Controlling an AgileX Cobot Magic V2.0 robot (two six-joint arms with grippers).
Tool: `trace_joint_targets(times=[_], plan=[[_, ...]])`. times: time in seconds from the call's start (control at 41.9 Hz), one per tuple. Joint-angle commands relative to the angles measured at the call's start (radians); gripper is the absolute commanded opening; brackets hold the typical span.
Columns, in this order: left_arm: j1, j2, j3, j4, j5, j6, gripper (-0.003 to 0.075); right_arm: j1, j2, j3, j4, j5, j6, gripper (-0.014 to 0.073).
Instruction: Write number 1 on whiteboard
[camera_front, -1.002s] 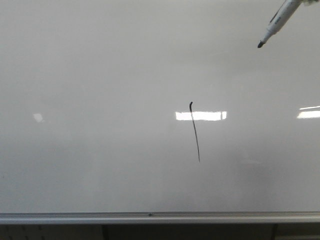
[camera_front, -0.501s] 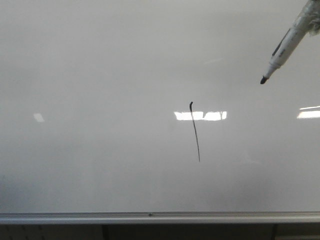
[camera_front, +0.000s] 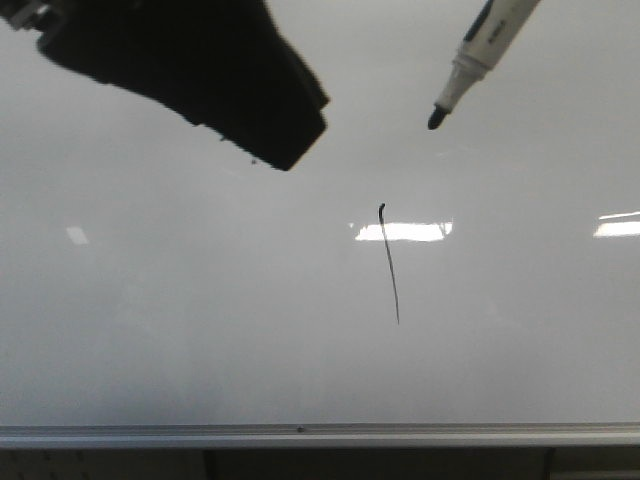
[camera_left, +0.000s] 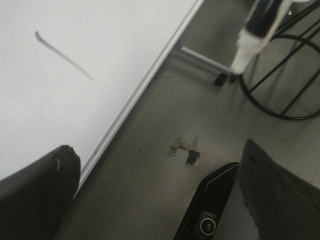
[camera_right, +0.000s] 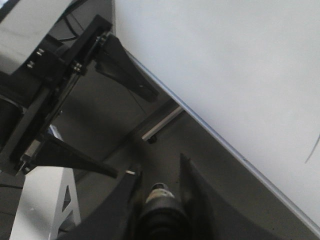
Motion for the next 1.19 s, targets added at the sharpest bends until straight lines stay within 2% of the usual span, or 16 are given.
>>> trace_joint_targets(times=[0.0,0.263,0.453,0.644,0.74,0.859,1.169], plan=[[-0.02,-0.017,-0.059,-0.113,-0.043,0.103,0.062,0.001,0.022,-0.051,0.081,0.028,-0.039,-0.006],[-0.02,-0.017,-0.077,-0.376,-0.018,0.314,0.062,0.088,0.072,-0.054,0.145,0.035,-0.107,-0.006],[-0.02,-0.017,-0.077,-0.404,-0.015,0.333,0.062,0.144,0.082,-0.054,0.218,0.038,-0.158,-0.006],[-0.02,-0.017,-0.077,-0.409,0.001,0.333,0.0601,0.145,0.081,-0.055,0.241,0.053,-0.171,-0.006],[-0.02,-0.017,-0.077,-0.409,0.004,0.333,0.0519,0.145,0.081,-0.055,0.242,0.054,-0.171,-0.006],[-0.02,-0.017,-0.077,-0.409,0.004,0.333,0.0367,0.145,0.081,-0.055,0.242,0.059,-0.171,-0.006],[-0.02,-0.017,-0.077,-0.409,0.004,0.333,0.0041,0.145,0.081,-0.055,0.242,0.059,-0.172,-0.006]])
